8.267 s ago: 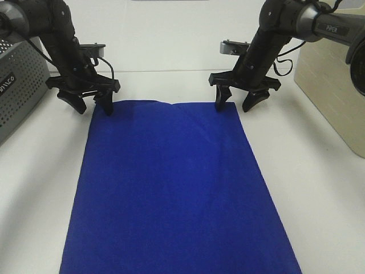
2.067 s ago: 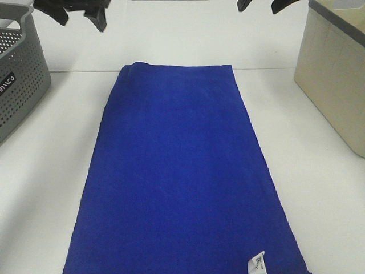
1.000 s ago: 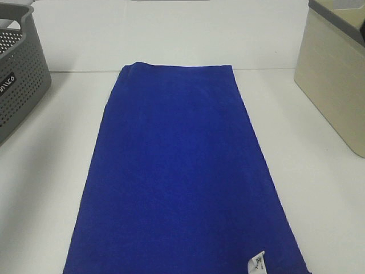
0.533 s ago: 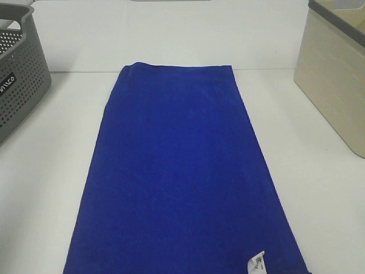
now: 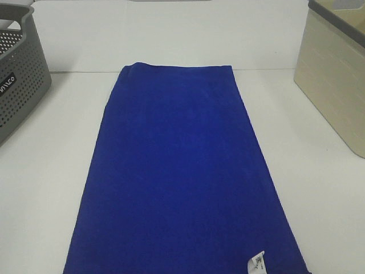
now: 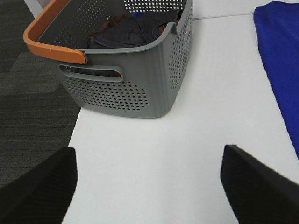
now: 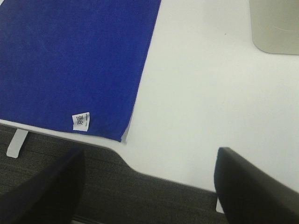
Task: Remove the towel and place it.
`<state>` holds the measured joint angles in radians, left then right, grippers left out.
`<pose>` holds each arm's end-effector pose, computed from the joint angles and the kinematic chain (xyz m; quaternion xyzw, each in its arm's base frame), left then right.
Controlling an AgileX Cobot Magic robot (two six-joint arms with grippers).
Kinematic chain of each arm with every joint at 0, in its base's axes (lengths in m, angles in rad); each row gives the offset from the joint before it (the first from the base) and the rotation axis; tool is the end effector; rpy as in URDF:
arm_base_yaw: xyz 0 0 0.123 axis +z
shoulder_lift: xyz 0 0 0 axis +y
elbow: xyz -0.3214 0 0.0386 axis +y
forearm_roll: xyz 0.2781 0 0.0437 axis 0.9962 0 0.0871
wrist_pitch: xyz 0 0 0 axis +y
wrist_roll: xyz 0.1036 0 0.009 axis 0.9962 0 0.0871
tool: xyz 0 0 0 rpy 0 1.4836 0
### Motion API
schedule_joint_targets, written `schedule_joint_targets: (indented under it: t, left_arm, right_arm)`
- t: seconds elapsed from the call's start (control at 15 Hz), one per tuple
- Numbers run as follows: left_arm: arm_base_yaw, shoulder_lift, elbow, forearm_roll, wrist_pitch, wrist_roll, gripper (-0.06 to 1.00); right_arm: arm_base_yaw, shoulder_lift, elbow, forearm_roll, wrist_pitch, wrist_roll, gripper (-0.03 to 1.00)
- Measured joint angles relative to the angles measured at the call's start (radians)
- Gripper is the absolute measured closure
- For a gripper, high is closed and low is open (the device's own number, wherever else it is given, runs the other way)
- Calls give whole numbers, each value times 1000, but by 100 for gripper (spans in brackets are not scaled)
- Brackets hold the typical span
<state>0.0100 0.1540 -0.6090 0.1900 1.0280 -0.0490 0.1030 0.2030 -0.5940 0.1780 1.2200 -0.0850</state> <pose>0.0099 0.0169 0.3247 -0.0251 0.8522 0.0848 0.5157 0.0075 0.0182 0.3031 -0.0912 0.9071 0.0923 0.4003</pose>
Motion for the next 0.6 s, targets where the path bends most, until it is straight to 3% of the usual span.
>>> schedule_joint_targets:
  t: [0.33,0.6]
  left_arm:
    - [0,-160,33,-30,122,0,16]
    - [1,-160,84,-117,68,27,16]
  right_arm:
    - [0,-206,115,-7,-57,-44,22]
    - [0,-207,138,-15,-105,-45,22]
